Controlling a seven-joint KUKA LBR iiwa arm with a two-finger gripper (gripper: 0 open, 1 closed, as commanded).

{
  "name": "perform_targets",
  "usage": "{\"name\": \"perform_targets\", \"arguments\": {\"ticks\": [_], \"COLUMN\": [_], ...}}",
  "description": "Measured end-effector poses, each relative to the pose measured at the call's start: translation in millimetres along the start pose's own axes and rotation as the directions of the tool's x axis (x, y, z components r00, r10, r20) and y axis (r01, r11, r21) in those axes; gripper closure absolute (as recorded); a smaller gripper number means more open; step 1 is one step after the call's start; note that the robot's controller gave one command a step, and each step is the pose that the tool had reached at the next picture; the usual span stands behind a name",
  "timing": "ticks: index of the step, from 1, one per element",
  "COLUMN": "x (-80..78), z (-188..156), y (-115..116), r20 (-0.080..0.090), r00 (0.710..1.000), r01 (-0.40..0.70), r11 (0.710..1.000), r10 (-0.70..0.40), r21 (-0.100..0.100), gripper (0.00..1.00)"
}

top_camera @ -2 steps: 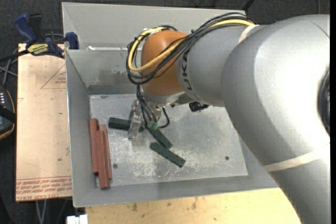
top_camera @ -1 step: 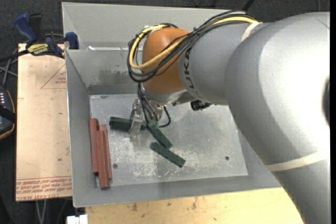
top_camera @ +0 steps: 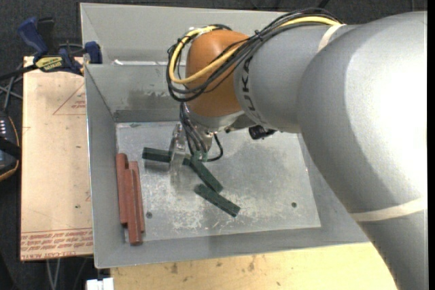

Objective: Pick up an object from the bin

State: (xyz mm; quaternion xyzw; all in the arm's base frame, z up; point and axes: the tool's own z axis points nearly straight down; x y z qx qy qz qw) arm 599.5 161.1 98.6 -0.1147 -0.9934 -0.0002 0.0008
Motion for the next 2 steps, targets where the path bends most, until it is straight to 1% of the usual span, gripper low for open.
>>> {"name": "perform_targets", "arguments": {"ticks": [2], "x": [-0.9], "z": [-21.6], "y": [0.5], "r20": [0.004], "r00": [1.000], "r01": [0.001], "r11": [1.000], "r10": [-0.001], "r21": [-0.002], "gripper": [1.00]}}
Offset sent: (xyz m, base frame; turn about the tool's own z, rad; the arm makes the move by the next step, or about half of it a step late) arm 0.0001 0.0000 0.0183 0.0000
